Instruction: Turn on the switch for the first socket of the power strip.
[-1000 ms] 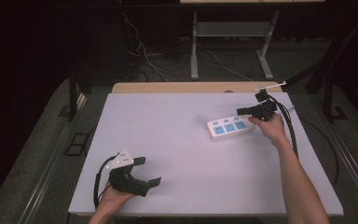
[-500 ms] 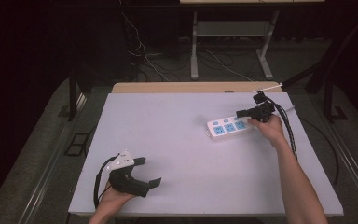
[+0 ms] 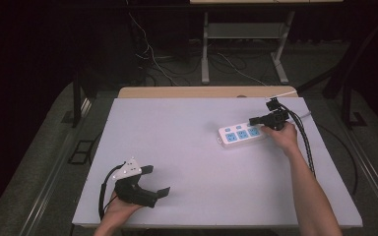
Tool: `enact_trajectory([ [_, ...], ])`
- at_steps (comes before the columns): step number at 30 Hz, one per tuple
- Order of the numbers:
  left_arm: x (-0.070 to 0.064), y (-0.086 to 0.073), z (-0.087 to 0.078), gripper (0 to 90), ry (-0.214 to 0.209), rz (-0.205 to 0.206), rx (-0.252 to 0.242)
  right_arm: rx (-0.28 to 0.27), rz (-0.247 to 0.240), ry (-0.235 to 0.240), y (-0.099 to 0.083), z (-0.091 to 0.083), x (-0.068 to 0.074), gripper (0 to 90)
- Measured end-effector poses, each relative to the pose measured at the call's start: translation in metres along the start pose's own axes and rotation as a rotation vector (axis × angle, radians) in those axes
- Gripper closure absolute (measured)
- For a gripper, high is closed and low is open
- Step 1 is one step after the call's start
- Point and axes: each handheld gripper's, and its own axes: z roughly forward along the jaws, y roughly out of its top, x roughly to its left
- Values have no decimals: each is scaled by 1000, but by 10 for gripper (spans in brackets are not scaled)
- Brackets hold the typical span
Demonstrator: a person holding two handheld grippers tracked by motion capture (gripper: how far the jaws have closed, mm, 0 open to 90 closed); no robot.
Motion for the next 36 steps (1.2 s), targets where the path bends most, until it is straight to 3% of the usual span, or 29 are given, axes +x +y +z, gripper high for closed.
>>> enact_trajectory([
  [3, -1, 0, 0, 0, 0, 3, 2, 4, -1, -32, -3, -3, -2, 898],
  [5, -2, 0, 0, 0, -1, 6, 1, 1, 7, -8, -5, -4, -4, 898],
  [11, -1, 0, 2, 0, -1, 4, 4, 1, -23, -29, -5, -4, 1, 898],
  [17, -1, 0, 2, 0, -1, 3, 6, -26, -21, -1, -3, -1, 4, 898],
  [25, -1, 0, 2, 0, 0, 2, 5, -23, -33, -20, -4, 1, 5, 900],
  [28, -1, 0, 1, 0, -1, 1, 2, -21, -40, -56, -5, 0, 3, 900],
  [36, 3, 0, 0, 0, 6, -12, -2, -37, -41, -27, -8, -1, 3, 900],
])
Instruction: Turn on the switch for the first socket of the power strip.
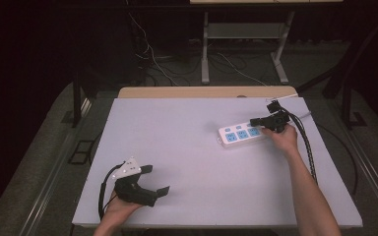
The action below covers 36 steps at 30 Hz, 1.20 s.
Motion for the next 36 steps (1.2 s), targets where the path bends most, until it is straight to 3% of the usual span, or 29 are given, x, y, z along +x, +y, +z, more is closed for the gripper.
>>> enact_trajectory([
  [4, -1, 0, 1, 0, 1, -1, 2, 13, -26, 26, 5, 7, 7, 900],
  [7, -2, 0, 0, 0, -2, 3, -2, 19, -68, -15, 7, 10, 15, 900],
  [10, -2, -1, -2, 0, -1, -1, -7, 18, -69, -15, 6, 10, 15, 900],
  [25, -1, -1, -4, 0, 3, 3, -9, -17, -21, 16, 1, 10, 8, 900],
  [31, -2, -1, -4, 0, -3, 6, -7, -74, 43, 56, -8, 10, 0, 900],
  [36, -2, 0, -3, 0, -2, 6, -8, -74, 27, 54, -7, 10, 1, 900],
])
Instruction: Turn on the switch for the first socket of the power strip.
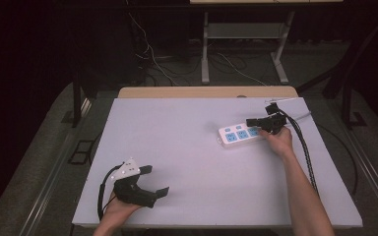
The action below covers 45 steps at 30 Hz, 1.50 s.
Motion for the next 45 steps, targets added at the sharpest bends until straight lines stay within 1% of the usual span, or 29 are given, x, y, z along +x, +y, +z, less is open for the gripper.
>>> enact_trajectory([
  [3, 0, 0, 0, 0, 2, -5, -3, 11, 3, 3, 1, -1, 0, 900],
  [5, 0, 0, 1, 0, -1, -6, -3, 30, -9, -13, 3, -1, 3, 900],
  [6, 0, 0, 1, 0, -1, -6, -3, 30, -9, -13, 3, -1, 3, 900],
  [7, 0, 0, 1, 0, -3, -4, -1, 35, -18, -35, 5, -3, 6, 900],
  [8, 0, 0, 1, 0, -4, -3, 1, 35, -18, -35, 5, -3, 6, 900],
  [9, -1, 0, 2, 0, -5, -3, 1, 34, -22, -52, 5, -4, 7, 900],
  [13, -1, 0, 2, 0, -8, -2, -1, 17, -6, -38, 5, -8, 7, 900],
  [17, -1, 0, 1, 0, -7, -7, -4, -4, -8, -33, 9, -14, 10, 900],
  [22, -3, 1, 1, 0, -13, -3, -7, 1, 1, -38, 10, -23, 12, 900],
  [26, -4, 1, 2, 0, -17, 0, -8, 2, -7, -48, 11, -33, 20, 900],
  [31, -3, 1, 1, 0, -21, -6, -15, 0, -9, -54, 12, -41, 24, 900],
  [32, -3, 1, 1, 0, -22, -7, -16, 0, -6, -59, 13, -45, 26, 900],
  [34, -3, 1, 1, 0, -23, -10, -18, -5, -4, -57, 13, -47, 26, 900],
  [37, -3, 1, 1, 0, -26, -13, -20, -10, -8, -57, 13, -53, 32, 900],
  [39, -3, 1, 1, 0, -27, -16, -23, -12, -8, -57, 13, -55, 34, 900],
  [45, -3, 1, 0, 0, -26, -22, -33, -20, -2, -62, 11, -70, 43, 900],
])
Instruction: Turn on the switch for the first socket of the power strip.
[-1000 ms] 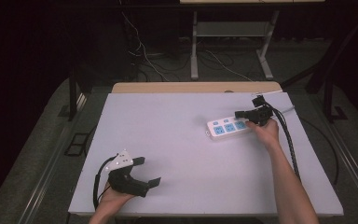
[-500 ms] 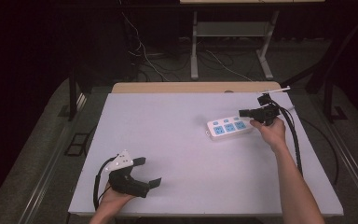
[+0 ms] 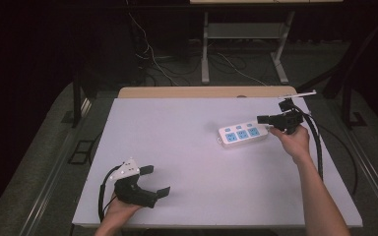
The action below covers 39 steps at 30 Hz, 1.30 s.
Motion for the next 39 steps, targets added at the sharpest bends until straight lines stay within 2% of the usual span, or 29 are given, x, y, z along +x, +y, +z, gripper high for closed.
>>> enact_trajectory([
  [3, 0, 0, 0, 0, -1, -1, 0, -6, 4, -3, -2, -8, 6, 876],
  [5, 0, 0, 0, 0, -1, -2, 0, -20, 18, -3, -4, -14, 10, 800],
  [7, 0, 0, 0, 0, -1, -3, -2, -23, 22, -3, -5, -15, 11, 775],
  [8, 0, 0, 0, 0, -1, -4, -2, -29, 31, -3, -7, -18, 14, 722],
  [9, 0, 0, 0, 0, -1, -4, -2, -29, 31, -3, -7, -18, 14, 722],
  [11, 1, 0, 0, 0, -1, -6, -2, -47, 46, 14, -11, -20, 16, 636],
  [12, 1, 0, 0, 0, -2, -7, -3, -47, 46, 14, -11, -20, 16, 636],
  [14, 1, 0, 0, 0, -1, -8, -3, -46, 40, 17, -16, -22, 20, 540],
  [15, 1, 0, 0, 0, -1, -8, -3, -46, 40, 17, -16, -22, 20, 540],
  [16, 1, 0, 1, 0, -1, -7, -3, -51, 44, 23, -19, -23, 23, 458],
  [19, 1, 0, 1, 0, -1, -8, -2, -53, 52, 31, -24, -25, 27, 316],
  [20, 1, 0, 1, 0, -1, -8, -2, -53, 52, 31, -24, -25, 27, 316],
  [21, 1, 0, 1, 0, -1, -7, -1, -51, 56, 38, -27, -27, 31, 169],
  [22, 1, 0, 1, 0, -1, -8, -1, -44, 54, 49, -29, -28, 34, 105],
  [25, 1, 0, 1, 0, -1, -9, -1, -40, 50, 49, -33, -30, 39, 89],
  [26, 1, 0, 1, 0, -1, -10, 0, -30, 45, 49, -35, -30, 42, 0],
  [29, 1, 0, 2, 0, -2, -11, -1, -30, 15, 74, -43, -35, 51, 1],
  [39, 1, 0, 2, 0, -2, -12, -1, -24, -20, 123, -66, -40, 64, 1],
])
